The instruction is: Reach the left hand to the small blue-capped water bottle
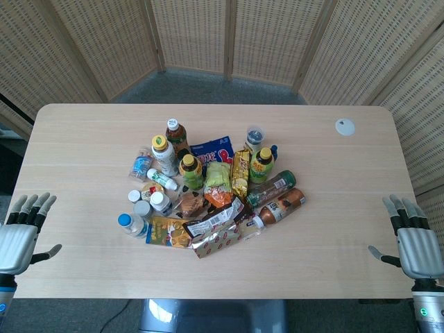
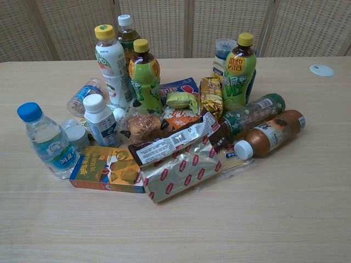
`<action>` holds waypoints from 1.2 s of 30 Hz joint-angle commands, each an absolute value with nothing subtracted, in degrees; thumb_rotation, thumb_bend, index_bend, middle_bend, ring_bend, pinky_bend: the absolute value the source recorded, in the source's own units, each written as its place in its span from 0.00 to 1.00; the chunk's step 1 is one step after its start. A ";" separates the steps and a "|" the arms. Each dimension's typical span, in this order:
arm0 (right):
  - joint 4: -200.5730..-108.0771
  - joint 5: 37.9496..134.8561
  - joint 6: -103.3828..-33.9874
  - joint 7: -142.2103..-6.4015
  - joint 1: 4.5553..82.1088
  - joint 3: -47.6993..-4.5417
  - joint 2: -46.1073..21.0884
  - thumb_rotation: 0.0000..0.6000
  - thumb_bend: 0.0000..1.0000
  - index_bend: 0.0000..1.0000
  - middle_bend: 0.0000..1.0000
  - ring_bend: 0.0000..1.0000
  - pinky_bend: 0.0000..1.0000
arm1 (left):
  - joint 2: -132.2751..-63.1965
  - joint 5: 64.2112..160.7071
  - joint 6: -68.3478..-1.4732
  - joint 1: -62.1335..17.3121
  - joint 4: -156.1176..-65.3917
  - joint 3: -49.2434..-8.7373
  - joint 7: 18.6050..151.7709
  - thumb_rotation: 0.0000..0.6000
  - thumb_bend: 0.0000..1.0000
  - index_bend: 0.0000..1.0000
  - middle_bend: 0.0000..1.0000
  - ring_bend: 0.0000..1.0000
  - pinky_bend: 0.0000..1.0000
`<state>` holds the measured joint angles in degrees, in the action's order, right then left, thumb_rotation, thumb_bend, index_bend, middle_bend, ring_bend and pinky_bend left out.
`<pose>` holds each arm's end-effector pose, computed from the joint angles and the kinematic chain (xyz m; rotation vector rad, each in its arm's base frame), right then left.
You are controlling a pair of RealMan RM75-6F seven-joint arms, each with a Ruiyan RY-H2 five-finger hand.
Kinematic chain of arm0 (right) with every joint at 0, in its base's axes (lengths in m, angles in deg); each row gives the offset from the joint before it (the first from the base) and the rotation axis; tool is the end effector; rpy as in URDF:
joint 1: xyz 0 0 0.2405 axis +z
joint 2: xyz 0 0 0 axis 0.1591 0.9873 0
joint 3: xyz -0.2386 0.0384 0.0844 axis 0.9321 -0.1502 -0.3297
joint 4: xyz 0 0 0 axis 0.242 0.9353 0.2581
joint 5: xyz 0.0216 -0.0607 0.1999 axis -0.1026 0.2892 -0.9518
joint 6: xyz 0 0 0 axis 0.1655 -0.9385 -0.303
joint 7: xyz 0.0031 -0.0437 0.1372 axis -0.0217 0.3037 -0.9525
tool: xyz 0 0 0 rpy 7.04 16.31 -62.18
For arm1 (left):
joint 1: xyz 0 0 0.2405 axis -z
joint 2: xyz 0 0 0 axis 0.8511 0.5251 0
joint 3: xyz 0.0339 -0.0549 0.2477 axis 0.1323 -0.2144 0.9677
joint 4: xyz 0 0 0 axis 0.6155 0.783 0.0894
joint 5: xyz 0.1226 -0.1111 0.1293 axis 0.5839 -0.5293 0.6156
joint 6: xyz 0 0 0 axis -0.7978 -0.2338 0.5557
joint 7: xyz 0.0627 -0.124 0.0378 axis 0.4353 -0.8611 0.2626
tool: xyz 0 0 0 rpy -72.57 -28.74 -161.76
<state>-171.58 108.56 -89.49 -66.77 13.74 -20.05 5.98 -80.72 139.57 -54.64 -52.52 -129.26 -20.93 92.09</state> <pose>-0.3142 -0.1845 0.1602 1.3896 -0.8203 0.8255 -0.3088 0.1760 0.1387 -1.5033 -0.8320 -0.8115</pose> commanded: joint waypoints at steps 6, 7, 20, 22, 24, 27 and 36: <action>-171.69 108.46 -89.60 -67.96 13.59 -20.17 6.58 0.90 0.00 0.00 0.00 0.00 0.00 | -81.26 140.44 -54.70 -52.67 -129.22 -20.28 93.34 1.00 0.00 0.00 0.00 0.00 0.00; -171.74 108.50 -89.59 -68.11 13.59 -20.14 6.64 0.90 0.00 0.00 0.00 0.00 0.00 | -81.39 140.48 -54.49 -52.65 -129.21 -20.12 93.37 1.00 0.00 0.00 0.00 0.00 0.00; -172.08 108.55 -90.48 -68.82 12.98 -20.16 7.40 0.89 0.00 0.00 0.00 0.00 0.00 | -94.01 147.35 -51.30 -47.80 -112.81 -18.13 62.14 1.00 0.00 0.00 0.00 0.00 0.00; -172.25 108.71 -90.73 -68.79 12.88 -20.15 7.52 0.89 0.00 0.00 0.00 0.00 0.00 | -96.99 148.15 -52.31 -47.56 -109.62 -18.12 59.43 1.00 0.00 0.00 0.00 0.00 0.00; -172.20 108.72 -90.77 -68.46 12.86 -20.15 7.54 0.89 0.00 0.00 0.00 0.00 0.00 | -99.87 148.53 -52.90 -47.23 -107.53 -18.19 57.29 1.00 0.00 0.00 0.00 0.00 0.00; -172.08 108.77 -90.54 -68.50 12.90 -20.04 7.48 0.89 0.00 0.00 0.00 0.00 0.00 | -103.01 148.98 -53.43 -46.37 -106.24 -18.63 55.90 1.00 0.00 0.00 0.00 0.00 0.00; -171.88 108.82 -90.33 -68.98 12.90 -19.96 7.59 0.89 0.00 0.00 0.00 0.00 0.00 | -109.95 147.01 -52.74 -44.36 -104.25 -20.58 54.87 1.00 0.00 0.00 0.00 0.00 0.00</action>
